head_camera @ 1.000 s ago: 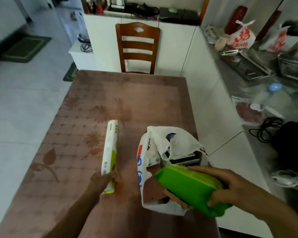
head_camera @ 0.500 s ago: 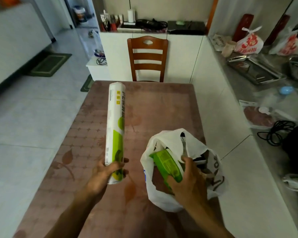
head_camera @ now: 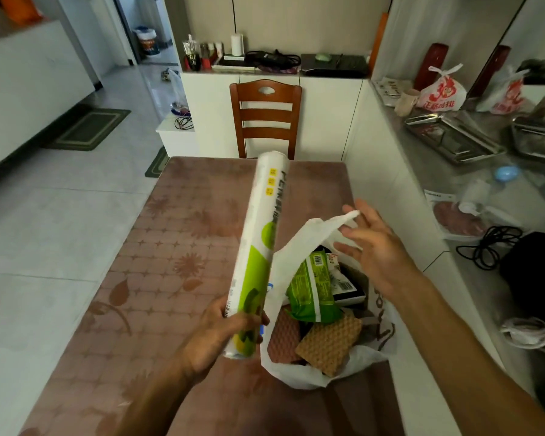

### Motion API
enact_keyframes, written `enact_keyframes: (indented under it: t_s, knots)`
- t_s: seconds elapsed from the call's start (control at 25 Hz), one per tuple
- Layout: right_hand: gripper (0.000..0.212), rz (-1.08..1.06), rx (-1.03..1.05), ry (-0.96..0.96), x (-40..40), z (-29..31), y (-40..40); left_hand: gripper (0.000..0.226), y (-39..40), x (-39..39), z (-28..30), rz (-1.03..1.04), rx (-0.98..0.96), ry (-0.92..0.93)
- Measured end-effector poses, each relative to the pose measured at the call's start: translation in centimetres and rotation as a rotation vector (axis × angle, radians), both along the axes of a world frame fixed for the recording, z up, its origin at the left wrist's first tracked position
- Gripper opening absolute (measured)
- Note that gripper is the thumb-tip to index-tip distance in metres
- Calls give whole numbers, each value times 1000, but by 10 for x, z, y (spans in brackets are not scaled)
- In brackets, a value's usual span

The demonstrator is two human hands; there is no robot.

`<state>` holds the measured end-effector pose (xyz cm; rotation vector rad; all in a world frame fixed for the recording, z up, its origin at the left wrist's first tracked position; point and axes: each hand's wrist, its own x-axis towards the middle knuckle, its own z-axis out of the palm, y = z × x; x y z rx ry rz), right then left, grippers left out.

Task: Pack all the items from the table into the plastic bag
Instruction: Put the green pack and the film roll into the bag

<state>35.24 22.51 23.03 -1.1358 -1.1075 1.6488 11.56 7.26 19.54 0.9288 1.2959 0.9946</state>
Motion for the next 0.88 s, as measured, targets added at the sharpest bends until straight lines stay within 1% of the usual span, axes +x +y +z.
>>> enact_keyframes:
  t_s: [0.08, 0.12, 0.2, 0.28, 0.32, 0.4, 0.52, 0.56, 0.64, 0.72, 0.8, 0.88]
  knots:
    - [56, 98, 27, -111, 1, 12, 14, 55, -7, 0, 4, -118, -73, -53]
    - [52, 112, 32, -155, 1, 11, 19, 55, -12, -3, 5, -186, -132, -79]
    - [46, 119, 14, -153, 2, 8, 24, 48, -17, -12, 5, -326, -245, -101]
    - [43, 139, 14, -153, 4, 9, 28, 39, -19, -13, 2, -409, -313, -82]
    - [42, 145, 43, -193, 6, 9, 29, 38, -18, -8, 0, -405, -340, -66]
    - [41, 146, 102, -241, 7, 11, 28, 39, -16, 10, -3, -284, -371, -17]
    - [41, 164, 159, -260, 3, 6, 15, 48, -7, 40, -16, 56, -346, 95]
    - [41, 179, 180, -260, 1, 5, 10, 49, -3, 47, -20, 137, -342, 117]
    - [44, 188, 223, -260, -4, 2, 2, 49, 11, 61, -23, 159, -319, 161]
    - [46, 203, 239, -308, -8, -2, -1, 55, 26, 77, -27, 154, -289, 247]
    - [46, 246, 234, -409, -10, -12, -3, 68, 40, 94, -30, 123, -256, 416]
    - [53, 312, 267, -557, -8, -22, -7, 81, 44, 103, -39, 16, -220, 641]
